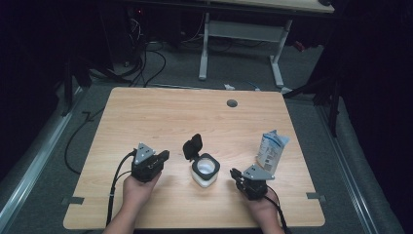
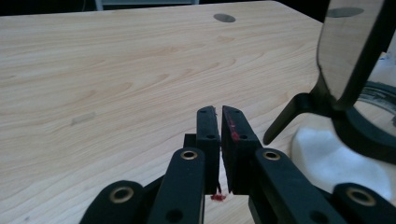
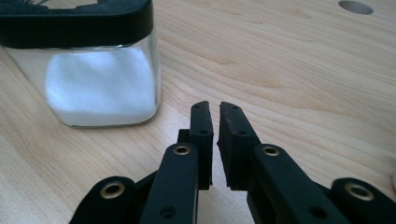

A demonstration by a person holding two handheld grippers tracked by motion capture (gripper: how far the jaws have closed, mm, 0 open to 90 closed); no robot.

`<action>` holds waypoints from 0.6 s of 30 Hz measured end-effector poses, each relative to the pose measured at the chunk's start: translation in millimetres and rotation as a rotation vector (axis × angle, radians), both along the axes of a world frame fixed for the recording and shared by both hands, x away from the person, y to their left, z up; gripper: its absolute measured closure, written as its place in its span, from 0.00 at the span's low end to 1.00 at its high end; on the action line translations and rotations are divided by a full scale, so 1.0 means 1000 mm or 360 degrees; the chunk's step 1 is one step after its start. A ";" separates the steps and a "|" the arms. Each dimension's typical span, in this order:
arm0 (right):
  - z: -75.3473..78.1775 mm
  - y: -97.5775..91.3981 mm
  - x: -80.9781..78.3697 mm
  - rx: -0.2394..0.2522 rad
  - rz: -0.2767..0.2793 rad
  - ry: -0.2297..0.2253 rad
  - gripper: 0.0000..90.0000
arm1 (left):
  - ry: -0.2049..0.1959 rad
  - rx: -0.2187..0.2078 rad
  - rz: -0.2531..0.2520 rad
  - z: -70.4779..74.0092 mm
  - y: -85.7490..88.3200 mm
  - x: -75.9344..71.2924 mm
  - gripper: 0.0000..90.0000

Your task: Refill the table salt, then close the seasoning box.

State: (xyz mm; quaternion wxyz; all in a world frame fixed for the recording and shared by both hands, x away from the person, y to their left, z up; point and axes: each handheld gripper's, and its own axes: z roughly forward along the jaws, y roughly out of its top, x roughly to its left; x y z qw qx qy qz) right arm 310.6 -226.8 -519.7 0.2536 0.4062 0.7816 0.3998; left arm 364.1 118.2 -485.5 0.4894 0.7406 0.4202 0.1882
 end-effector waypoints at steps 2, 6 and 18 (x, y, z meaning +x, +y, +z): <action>0.000 0.000 0.000 0.0001 0.0001 0.0003 0.94 | -0.0010 -0.0005 -0.0015 0.003 -0.005 0.001 0.97; 0.000 0.000 -0.001 0.0003 0.0019 0.0012 0.96 | -0.0018 -0.0014 -0.0041 0.006 -0.013 0.002 0.99; 0.000 0.011 -0.005 0.0020 0.0095 0.0013 1.00 | -0.0049 -0.0046 -0.0083 0.022 -0.027 0.005 1.00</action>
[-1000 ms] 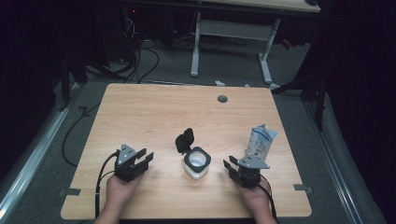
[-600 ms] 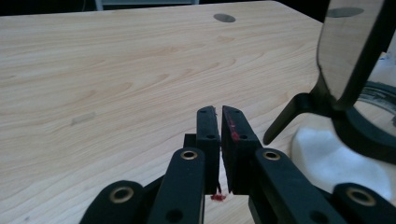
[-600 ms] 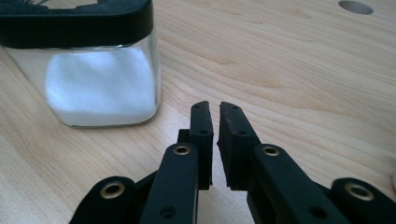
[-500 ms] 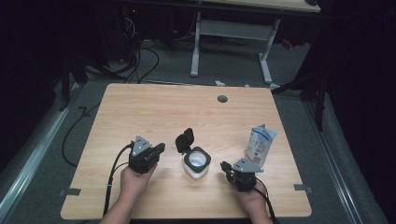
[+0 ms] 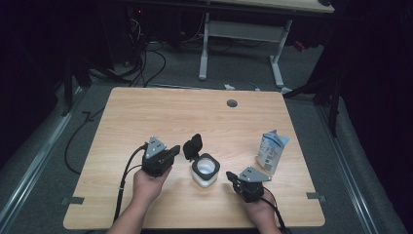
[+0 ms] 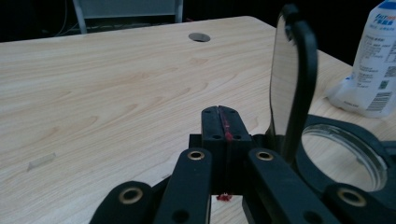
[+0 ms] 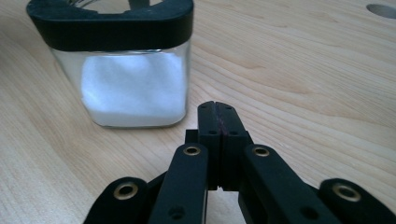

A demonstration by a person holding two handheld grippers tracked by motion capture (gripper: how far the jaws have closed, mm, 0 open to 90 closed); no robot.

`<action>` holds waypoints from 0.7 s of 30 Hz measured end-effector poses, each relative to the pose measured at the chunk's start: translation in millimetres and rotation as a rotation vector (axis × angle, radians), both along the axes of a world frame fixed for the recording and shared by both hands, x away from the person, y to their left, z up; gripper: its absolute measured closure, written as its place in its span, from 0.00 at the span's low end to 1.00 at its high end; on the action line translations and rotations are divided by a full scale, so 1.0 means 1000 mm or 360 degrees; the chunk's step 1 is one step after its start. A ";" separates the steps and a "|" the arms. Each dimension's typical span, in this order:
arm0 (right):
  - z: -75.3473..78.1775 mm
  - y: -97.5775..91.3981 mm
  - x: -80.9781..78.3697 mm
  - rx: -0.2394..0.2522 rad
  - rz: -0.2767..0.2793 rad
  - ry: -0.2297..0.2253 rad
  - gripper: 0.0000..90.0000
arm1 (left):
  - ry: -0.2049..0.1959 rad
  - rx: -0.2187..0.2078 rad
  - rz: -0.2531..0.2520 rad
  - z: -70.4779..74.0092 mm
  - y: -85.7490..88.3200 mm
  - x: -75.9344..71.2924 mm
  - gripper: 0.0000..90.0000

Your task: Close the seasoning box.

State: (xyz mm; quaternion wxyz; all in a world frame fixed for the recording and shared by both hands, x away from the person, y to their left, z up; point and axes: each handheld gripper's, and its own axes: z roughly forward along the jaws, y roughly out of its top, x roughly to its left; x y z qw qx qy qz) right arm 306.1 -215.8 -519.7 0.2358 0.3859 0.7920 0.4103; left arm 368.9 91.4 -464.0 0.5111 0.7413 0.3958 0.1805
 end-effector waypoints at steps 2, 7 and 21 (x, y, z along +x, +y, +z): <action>0.000 0.002 0.000 0.0002 0.0011 0.0001 1.00 | -0.0002 -0.0004 -0.0007 0.002 -0.002 0.000 1.00; -0.001 0.007 -0.001 0.0001 0.0039 0.0002 1.00 | -0.0013 -0.0018 -0.0026 0.007 -0.007 0.000 1.00; -0.001 0.025 -0.005 -0.0018 0.0114 -0.0013 1.00 | -0.0013 -0.0044 -0.0052 0.007 -0.012 -0.003 1.00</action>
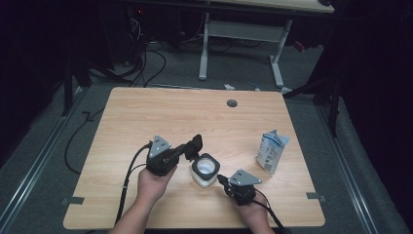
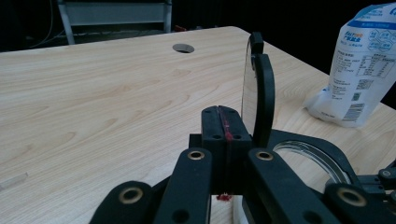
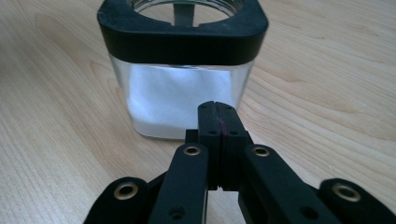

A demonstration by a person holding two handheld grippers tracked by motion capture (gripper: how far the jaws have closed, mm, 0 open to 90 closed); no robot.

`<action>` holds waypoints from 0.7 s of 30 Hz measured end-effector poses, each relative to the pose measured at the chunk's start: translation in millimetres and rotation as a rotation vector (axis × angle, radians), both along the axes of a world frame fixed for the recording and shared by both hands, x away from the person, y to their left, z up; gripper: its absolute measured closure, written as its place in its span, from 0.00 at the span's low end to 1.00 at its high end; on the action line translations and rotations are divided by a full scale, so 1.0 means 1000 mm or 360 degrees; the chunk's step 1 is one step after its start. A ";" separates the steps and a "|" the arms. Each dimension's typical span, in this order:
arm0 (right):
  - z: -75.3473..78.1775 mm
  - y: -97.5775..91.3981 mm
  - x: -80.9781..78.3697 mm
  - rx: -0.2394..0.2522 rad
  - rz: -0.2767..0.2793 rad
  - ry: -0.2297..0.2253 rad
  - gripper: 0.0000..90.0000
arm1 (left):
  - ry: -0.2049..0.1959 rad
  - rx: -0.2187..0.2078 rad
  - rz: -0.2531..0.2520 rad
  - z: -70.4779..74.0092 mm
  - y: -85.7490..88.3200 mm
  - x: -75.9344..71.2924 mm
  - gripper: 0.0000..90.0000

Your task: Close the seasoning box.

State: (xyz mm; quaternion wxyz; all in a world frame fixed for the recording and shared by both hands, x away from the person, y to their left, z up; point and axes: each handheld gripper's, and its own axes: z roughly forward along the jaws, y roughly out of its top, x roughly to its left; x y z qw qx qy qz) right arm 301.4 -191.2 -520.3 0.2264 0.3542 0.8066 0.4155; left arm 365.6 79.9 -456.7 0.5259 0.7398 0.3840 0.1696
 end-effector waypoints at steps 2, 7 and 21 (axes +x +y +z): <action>0.000 0.002 0.000 -0.0010 -0.0006 -0.0009 1.00 | -0.0001 -0.0004 -0.0004 -0.001 0.000 -0.001 1.00; 0.000 0.003 -0.001 -0.0032 -0.0005 -0.0010 1.00 | -0.0005 -0.0008 -0.0020 -0.002 -0.002 -0.003 1.00; -0.001 0.002 -0.001 -0.0022 0.0011 -0.0012 1.00 | -0.0024 0.0048 -0.0129 -0.010 -0.023 -0.020 1.00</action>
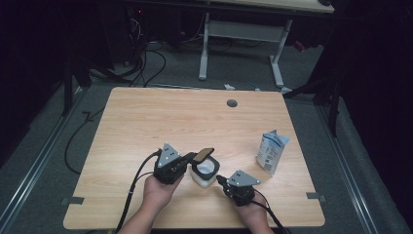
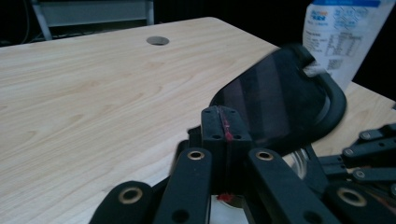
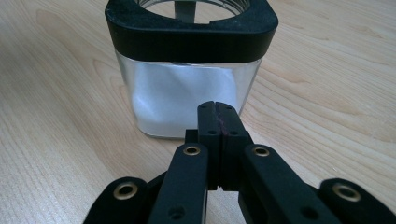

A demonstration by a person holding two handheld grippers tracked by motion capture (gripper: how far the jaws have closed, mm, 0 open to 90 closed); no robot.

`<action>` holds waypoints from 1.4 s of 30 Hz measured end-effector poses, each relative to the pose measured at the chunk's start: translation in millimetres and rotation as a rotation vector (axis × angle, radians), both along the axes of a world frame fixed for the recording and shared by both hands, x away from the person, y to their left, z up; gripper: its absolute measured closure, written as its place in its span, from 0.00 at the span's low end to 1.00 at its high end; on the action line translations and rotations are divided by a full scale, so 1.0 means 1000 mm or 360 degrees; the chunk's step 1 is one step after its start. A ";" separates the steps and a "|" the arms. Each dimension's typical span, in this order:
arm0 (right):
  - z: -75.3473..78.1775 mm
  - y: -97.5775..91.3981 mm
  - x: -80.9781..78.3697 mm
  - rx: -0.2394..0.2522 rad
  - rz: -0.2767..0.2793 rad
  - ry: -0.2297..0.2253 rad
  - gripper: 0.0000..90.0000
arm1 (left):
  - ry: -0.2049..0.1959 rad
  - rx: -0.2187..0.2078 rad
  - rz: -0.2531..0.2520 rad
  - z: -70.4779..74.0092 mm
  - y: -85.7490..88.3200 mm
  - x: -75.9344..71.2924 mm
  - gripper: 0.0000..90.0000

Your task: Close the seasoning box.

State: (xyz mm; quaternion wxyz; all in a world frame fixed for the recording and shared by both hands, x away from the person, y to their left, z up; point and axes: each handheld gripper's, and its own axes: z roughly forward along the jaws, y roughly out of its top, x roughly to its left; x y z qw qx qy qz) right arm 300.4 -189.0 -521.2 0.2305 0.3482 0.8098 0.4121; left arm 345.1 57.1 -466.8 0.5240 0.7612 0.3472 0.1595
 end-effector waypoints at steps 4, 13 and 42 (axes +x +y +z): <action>0.000 0.001 0.000 -0.0005 0.0000 0.0006 1.00 | 0.0008 0.0010 -0.0023 -0.004 -0.004 -0.003 1.00; 0.000 -0.003 0.000 0.0000 -0.0008 -0.0001 1.00 | -0.0051 0.0058 0.0069 -0.010 0.007 -0.003 1.00; -0.001 -0.005 0.001 0.0007 -0.0010 0.0022 0.99 | 0.0097 0.0123 0.0063 -0.049 0.001 0.033 1.00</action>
